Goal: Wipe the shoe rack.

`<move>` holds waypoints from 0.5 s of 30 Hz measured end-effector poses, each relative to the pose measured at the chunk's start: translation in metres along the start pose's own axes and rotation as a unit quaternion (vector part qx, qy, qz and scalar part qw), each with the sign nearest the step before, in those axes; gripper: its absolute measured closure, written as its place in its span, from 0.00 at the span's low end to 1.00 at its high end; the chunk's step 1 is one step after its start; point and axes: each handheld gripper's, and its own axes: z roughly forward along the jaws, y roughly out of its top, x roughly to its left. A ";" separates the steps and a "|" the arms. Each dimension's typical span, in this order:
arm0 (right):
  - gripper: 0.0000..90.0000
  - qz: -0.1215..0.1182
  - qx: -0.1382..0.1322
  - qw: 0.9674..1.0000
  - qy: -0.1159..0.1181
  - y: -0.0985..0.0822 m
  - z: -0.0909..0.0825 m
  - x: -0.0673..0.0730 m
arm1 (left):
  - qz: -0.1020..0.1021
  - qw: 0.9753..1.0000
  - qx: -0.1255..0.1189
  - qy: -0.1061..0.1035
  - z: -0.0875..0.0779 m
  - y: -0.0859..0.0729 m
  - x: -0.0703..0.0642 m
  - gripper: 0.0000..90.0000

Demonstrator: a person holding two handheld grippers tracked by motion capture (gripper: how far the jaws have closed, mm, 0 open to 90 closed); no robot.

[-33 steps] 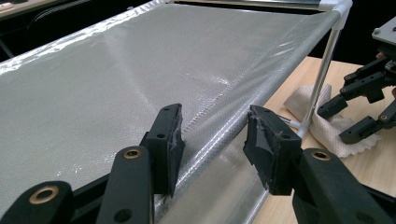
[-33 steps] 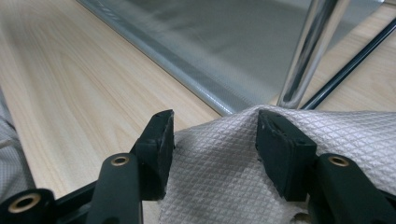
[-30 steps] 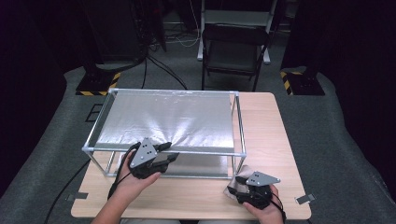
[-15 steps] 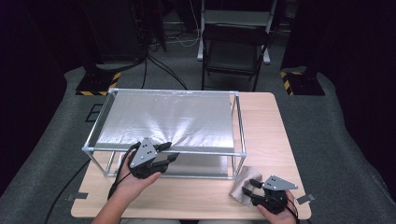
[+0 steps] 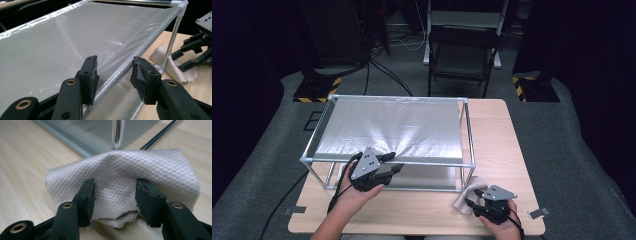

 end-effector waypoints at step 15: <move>0.59 -0.008 -0.031 0.999 -0.004 0.016 0.014 -0.002 | 0.002 1.000 0.001 0.003 0.001 0.000 0.001 0.61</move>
